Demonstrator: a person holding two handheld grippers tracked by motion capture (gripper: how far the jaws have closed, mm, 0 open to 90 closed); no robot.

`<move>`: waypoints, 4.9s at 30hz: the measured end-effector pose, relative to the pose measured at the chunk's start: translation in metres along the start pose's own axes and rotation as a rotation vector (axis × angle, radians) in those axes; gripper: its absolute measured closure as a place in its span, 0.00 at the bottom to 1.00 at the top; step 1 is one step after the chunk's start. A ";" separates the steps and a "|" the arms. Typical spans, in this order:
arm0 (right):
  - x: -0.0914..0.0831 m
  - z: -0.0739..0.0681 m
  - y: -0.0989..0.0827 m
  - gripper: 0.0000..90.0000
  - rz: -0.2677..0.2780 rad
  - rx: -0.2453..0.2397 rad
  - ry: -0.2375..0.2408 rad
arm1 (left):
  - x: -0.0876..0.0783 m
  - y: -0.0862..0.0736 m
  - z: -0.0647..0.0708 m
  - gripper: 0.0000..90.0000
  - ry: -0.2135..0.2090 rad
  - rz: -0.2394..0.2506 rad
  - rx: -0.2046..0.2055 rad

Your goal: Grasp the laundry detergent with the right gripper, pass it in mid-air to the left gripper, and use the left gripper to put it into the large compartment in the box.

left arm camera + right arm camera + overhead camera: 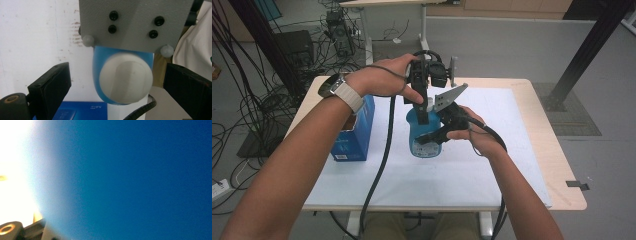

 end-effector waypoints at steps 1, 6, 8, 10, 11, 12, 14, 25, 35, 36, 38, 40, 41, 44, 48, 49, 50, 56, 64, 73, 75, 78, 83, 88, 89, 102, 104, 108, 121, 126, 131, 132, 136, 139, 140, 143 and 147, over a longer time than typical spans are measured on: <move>0.000 0.000 0.000 0.49 0.002 0.002 0.002 | 0.001 0.000 0.000 0.09 0.001 0.000 0.000; -0.001 -0.001 0.000 0.49 0.002 0.005 0.001 | 0.003 0.001 -0.001 0.10 0.000 0.003 -0.002; -0.001 -0.002 0.001 0.49 0.004 0.004 0.002 | 0.004 0.001 -0.002 0.10 -0.002 0.006 -0.004; -0.002 -0.002 0.001 0.49 0.006 0.000 -0.001 | 0.005 0.001 -0.002 0.10 -0.005 0.008 -0.003; -0.002 -0.002 0.001 0.49 0.005 -0.001 -0.003 | 0.005 0.001 -0.002 0.10 -0.005 0.010 -0.002; -0.002 -0.002 0.001 0.49 0.005 -0.002 -0.002 | 0.006 0.001 -0.002 0.10 -0.006 0.011 -0.004; -0.002 -0.002 0.001 0.49 0.007 -0.003 -0.001 | 0.006 0.001 -0.002 0.10 -0.009 0.013 -0.004; -0.004 -0.004 0.002 0.49 0.001 0.010 0.003 | 0.010 0.003 -0.002 0.10 -0.017 0.004 0.007; -0.005 -0.005 0.003 0.49 0.017 0.003 0.004 | 0.013 0.005 -0.002 0.11 -0.023 0.009 0.015; -0.005 -0.005 0.004 0.49 0.018 -0.001 0.003 | 0.013 0.005 -0.002 0.12 -0.024 0.008 0.015; -0.005 -0.005 0.004 0.49 0.019 0.000 0.003 | 0.015 0.005 -0.002 0.12 -0.028 0.007 0.015; -0.005 -0.006 0.004 0.49 0.023 0.009 0.009 | 0.016 0.005 -0.002 0.12 -0.030 0.006 0.016; -0.007 -0.005 0.004 0.49 0.014 0.012 -0.016 | 0.016 0.005 -0.002 0.12 -0.032 0.005 0.016; -0.006 -0.004 0.005 0.49 0.026 -0.009 0.008 | 0.017 0.005 -0.002 0.12 -0.033 0.009 0.015; -0.005 -0.005 0.005 0.49 0.026 0.005 0.011 | 0.018 0.006 -0.002 0.13 -0.035 0.008 0.020; -0.005 -0.005 0.005 0.49 0.026 0.005 0.010 | 0.018 0.006 -0.002 0.13 -0.036 0.009 0.021; -0.005 -0.005 0.005 0.49 0.024 -0.005 0.003 | 0.018 0.006 -0.002 0.13 -0.036 0.010 0.019; -0.005 -0.006 0.007 0.49 0.031 -0.014 0.009 | 0.019 0.005 -0.002 0.15 -0.040 0.012 0.023; -0.006 -0.007 0.008 0.49 0.030 -0.006 -0.002 | 0.020 0.005 -0.001 0.16 -0.044 0.013 0.027; -0.006 -0.007 0.008 0.49 0.035 -0.015 0.012 | 0.021 0.005 0.000 0.18 -0.048 0.014 0.031; -0.006 -0.007 0.008 0.49 0.035 -0.015 0.009 | 0.022 0.006 0.000 0.18 -0.052 0.014 0.031; -0.006 -0.007 0.008 0.49 0.033 -0.016 0.010 | 0.022 0.006 0.000 0.19 -0.055 0.013 0.033; -0.006 -0.008 0.009 0.49 0.036 -0.003 0.022 | 0.023 0.005 0.000 0.21 -0.061 0.012 0.037; -0.006 -0.007 0.008 0.49 0.035 -0.008 0.011 | 0.023 0.005 0.001 0.24 -0.065 0.018 0.038; -0.006 -0.007 0.009 0.49 0.035 -0.007 0.011 | 0.023 0.005 0.001 0.25 -0.066 0.019 0.037; -0.007 -0.008 0.008 0.49 0.030 0.007 -0.002 | 0.024 0.005 0.001 0.36 -0.087 0.023 0.046; -0.006 -0.008 0.008 0.49 0.030 0.006 -0.001 | 0.024 0.005 0.001 0.37 -0.088 0.023 0.048; -0.006 -0.008 0.009 0.49 0.035 -0.003 -0.002 | 0.024 0.004 0.002 0.42 -0.095 0.027 0.050; -0.005 -0.009 0.010 0.49 0.033 -0.009 0.000 | 0.024 0.002 0.004 0.43 -0.086 0.035 0.055; -0.005 -0.009 0.010 0.49 0.031 -0.010 -0.001 | 0.025 0.002 0.005 0.44 -0.083 0.035 0.050; -0.006 -0.011 0.010 0.49 0.037 -0.006 0.004 | 0.024 0.003 0.005 0.44 -0.085 0.035 0.045; -0.006 -0.010 0.010 0.49 0.032 -0.014 -0.006 | 0.024 0.003 0.006 0.44 -0.082 0.034 0.045; -0.006 -0.011 0.010 0.49 0.030 -0.014 -0.011 | 0.024 0.003 0.006 0.44 -0.082 0.035 0.047; -0.007 -0.012 0.010 0.49 0.028 -0.005 -0.006 | 0.024 0.003 0.006 0.44 -0.084 0.033 0.045; -0.007 -0.012 0.010 0.49 0.031 -0.004 0.000 | 0.024 0.003 0.006 0.44 -0.084 0.032 0.046; -0.006 -0.011 0.010 0.49 0.033 -0.016 -0.010 | 0.023 0.003 0.006 0.44 -0.080 0.034 0.046; -0.007 -0.012 0.010 0.49 0.030 -0.006 -0.007 | 0.023 0.002 0.006 0.44 -0.083 0.041 0.045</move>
Point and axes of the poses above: each handheld gripper's, and its own axes: x roughly forward along the jaws, y roughly out of its top, z roughly to its right, the point moved 1 cm from there along x, roughly forward along the jaws, and after that the axes turned 7 degrees about -z, right-handed, at the moved point
